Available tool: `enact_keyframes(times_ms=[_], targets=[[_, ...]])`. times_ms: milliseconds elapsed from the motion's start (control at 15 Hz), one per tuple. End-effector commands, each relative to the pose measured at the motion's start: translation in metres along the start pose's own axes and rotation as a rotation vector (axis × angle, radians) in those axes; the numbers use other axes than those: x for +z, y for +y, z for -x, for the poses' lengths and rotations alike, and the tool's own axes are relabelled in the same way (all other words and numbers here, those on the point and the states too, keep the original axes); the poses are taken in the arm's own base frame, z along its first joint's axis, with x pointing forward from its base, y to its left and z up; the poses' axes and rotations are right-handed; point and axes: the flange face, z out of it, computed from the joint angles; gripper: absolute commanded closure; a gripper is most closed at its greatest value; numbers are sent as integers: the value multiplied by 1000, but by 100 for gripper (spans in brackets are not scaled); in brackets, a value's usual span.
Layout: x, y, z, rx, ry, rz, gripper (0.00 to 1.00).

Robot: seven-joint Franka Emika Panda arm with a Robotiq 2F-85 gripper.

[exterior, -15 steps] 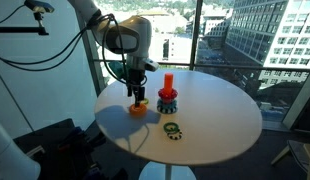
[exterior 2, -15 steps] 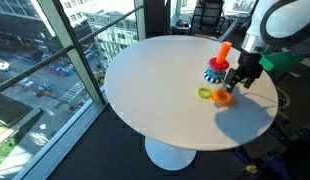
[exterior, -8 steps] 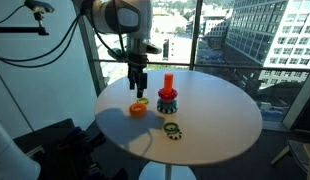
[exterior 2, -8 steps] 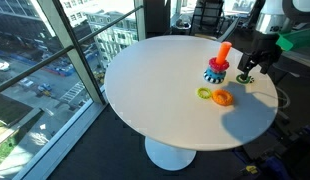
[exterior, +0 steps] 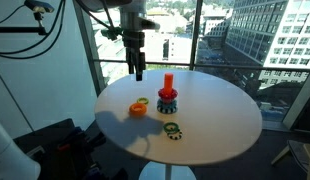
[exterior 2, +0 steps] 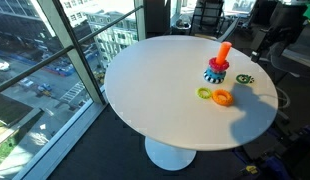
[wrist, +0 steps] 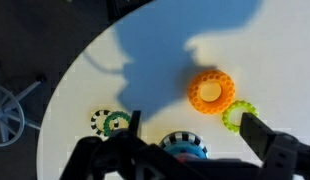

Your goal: Remove the orange ring from the stack on the rings stacking stand

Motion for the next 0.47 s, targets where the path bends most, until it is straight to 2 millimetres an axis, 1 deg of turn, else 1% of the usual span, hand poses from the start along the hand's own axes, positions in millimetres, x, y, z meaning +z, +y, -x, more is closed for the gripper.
enact_keyframes(times_ms=[0,67,133,400], targets=[[-19,6,6,10,19,6,0],[-10,2,3,3,14,-4,0],[-12,2,3,3,18,-5,0],[-8,1,4,-1,9,-1,0]])
